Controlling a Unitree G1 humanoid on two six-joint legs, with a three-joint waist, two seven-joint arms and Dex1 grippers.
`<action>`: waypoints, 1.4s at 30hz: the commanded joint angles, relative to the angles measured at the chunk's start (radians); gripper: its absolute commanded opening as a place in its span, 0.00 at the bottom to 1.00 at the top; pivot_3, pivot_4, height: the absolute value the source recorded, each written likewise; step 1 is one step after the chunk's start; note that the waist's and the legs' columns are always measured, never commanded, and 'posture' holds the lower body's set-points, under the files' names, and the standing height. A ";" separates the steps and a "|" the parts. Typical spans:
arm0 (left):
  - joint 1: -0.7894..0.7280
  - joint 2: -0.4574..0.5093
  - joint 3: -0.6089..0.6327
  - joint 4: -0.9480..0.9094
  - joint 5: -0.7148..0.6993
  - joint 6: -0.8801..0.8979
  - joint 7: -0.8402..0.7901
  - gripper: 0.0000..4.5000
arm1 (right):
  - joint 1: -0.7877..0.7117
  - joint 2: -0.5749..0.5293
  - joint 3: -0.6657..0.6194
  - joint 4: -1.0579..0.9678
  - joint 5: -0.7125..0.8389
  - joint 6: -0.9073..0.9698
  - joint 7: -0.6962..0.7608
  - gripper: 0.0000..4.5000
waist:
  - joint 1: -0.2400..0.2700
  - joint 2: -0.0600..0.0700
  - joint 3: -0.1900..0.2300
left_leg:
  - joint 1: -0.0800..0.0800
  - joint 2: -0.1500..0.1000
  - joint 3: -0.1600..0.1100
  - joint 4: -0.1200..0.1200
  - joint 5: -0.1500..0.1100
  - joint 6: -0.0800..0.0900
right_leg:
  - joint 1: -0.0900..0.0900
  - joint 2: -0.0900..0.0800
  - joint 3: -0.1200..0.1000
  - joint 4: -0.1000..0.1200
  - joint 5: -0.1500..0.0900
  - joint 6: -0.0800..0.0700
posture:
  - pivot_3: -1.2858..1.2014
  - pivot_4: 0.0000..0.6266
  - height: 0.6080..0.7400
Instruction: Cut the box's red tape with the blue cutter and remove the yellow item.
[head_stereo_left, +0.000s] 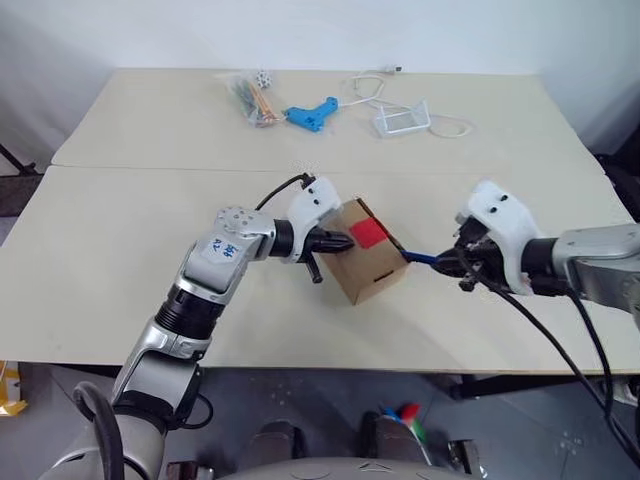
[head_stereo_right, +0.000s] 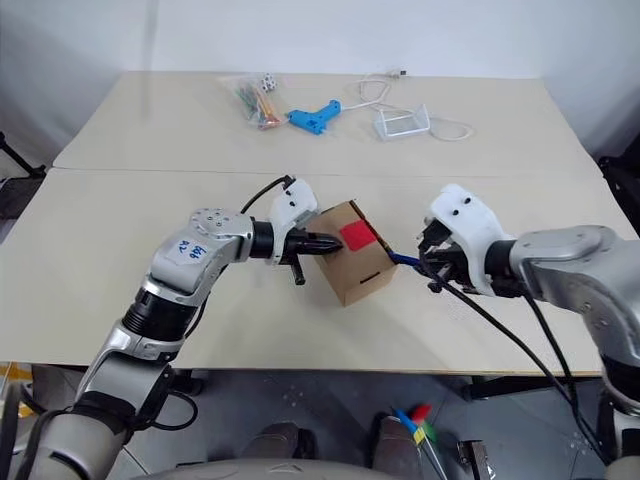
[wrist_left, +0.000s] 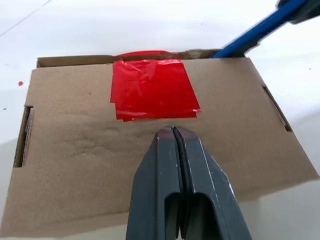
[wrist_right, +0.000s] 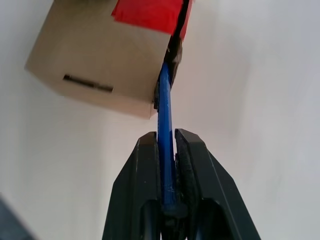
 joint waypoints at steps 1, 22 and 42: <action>0.034 0.009 -0.036 0.025 0.009 0.027 -0.001 0.00 | 0.048 -0.078 -0.146 -0.044 0.076 0.030 0.082 0.06 | 0.001 0.000 0.000 | 0.000 0.000 0.000 0.000 0.000 0.000 | 0.000 0.000 0.000 0.000 0.000 0.000 | 0.52 0.24 1.00; 0.063 0.130 0.195 0.059 -0.120 -0.340 -0.178 0.00 | 0.554 0.123 -0.477 0.531 -0.376 -0.985 0.122 0.06 | -0.009 -0.001 0.000 | 0.004 0.000 0.006 -0.001 0.000 0.000 | 0.001 0.001 0.006 0.001 0.000 0.000 | 0.52 0.24 1.00; 0.477 0.243 0.336 -0.117 -0.135 -0.321 -0.003 0.00 | 0.512 0.099 -0.352 0.485 -0.227 -1.123 0.349 0.76 | -0.008 -0.001 0.000 | 0.006 0.002 0.007 -0.001 0.000 0.000 | 0.001 0.002 0.009 0.001 0.001 -0.001 | 0.52 0.24 1.00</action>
